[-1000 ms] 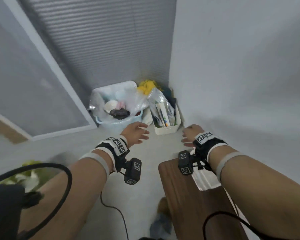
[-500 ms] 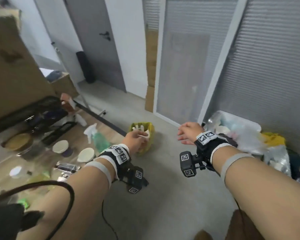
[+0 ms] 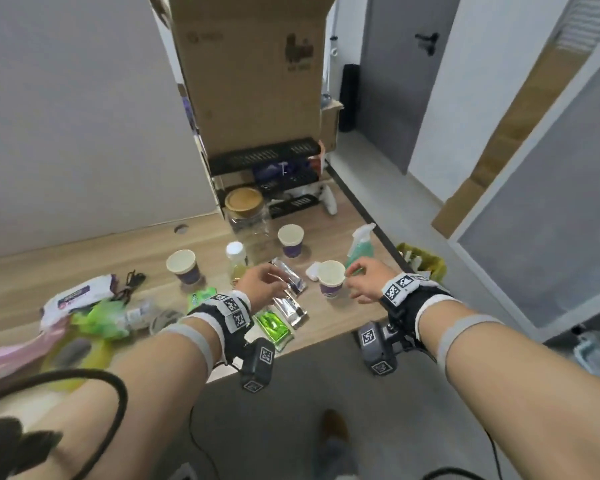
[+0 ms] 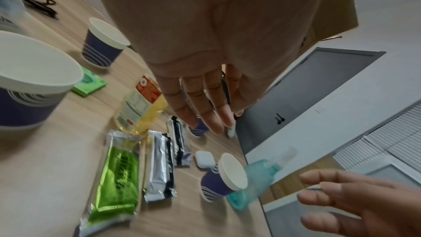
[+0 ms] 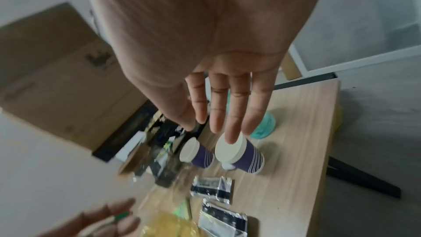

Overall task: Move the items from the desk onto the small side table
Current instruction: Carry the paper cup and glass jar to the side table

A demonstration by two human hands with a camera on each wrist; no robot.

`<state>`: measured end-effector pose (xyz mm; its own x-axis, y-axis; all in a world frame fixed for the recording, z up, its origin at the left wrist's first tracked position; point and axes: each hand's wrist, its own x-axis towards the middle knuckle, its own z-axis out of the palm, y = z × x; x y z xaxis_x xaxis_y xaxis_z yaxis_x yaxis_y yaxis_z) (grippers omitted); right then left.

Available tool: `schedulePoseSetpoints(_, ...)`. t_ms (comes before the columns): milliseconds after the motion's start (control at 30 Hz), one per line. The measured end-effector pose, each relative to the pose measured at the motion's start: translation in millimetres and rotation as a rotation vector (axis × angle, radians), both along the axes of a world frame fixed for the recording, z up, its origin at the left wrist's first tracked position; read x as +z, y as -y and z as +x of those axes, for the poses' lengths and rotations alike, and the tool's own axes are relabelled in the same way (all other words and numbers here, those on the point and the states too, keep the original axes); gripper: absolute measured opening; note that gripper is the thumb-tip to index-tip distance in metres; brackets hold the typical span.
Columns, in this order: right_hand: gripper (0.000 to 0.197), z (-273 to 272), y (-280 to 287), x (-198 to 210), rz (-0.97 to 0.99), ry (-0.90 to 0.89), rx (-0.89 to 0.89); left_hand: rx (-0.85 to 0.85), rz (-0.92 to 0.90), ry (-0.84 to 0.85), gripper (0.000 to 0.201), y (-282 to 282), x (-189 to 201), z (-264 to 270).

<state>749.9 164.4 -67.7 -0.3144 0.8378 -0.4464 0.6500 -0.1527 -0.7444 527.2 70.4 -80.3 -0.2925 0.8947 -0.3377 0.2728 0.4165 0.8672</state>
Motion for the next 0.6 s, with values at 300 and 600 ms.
schedulePoseSetpoints(300, 0.083, -74.6, -62.1, -65.1, 0.433, 0.696, 0.702, -0.123, -0.469, 0.016, 0.007, -30.5, -46.4, -64.6)
schedulePoseSetpoints(600, 0.061, -106.1, -79.0, -66.8, 0.431, 0.834, 0.768, 0.083, -0.515, 0.141, 0.012, -18.8, -58.5, -110.8)
